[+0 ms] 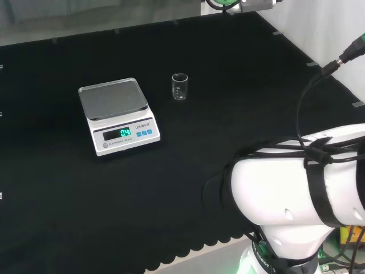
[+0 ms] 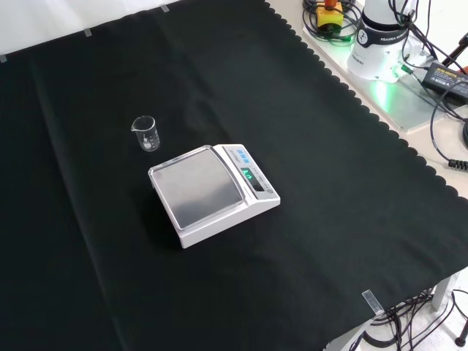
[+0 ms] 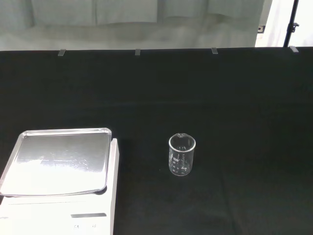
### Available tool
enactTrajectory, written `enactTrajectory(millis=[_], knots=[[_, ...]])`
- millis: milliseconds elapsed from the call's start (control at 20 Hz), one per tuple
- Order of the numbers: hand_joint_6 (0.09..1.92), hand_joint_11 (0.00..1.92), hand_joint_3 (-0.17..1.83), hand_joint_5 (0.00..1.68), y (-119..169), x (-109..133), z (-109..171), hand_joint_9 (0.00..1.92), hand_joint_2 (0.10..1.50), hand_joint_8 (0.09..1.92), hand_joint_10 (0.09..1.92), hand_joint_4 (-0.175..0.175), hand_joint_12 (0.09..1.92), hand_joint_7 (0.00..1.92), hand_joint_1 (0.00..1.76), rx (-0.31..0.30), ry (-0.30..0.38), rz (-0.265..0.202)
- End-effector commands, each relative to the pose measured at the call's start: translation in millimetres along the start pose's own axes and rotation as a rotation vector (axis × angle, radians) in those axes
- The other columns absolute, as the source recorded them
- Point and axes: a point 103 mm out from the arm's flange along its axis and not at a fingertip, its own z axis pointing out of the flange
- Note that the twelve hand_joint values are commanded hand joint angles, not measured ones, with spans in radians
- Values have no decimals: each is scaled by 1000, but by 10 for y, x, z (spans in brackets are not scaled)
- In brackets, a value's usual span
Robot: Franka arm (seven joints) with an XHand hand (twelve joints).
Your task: Pick up the beaker.
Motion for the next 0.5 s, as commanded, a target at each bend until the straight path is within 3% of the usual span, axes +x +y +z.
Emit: enactTrajectory(millis=[50, 200, 500], knots=[[87, 26, 341, 35, 19, -197, 39, 21, 872, 266, 427, -147, 1434, 10, 237, -4, 36, 6], [87, 2, 299, 5, 51, -479, 108, 2, 913, 180, 334, -144, 1439, 0, 184, 7, 48, -31], [87, 0, 278, 2, 134, -783, 199, 0, 922, 181, 330, -145, 1453, 0, 172, 17, 42, -74]])
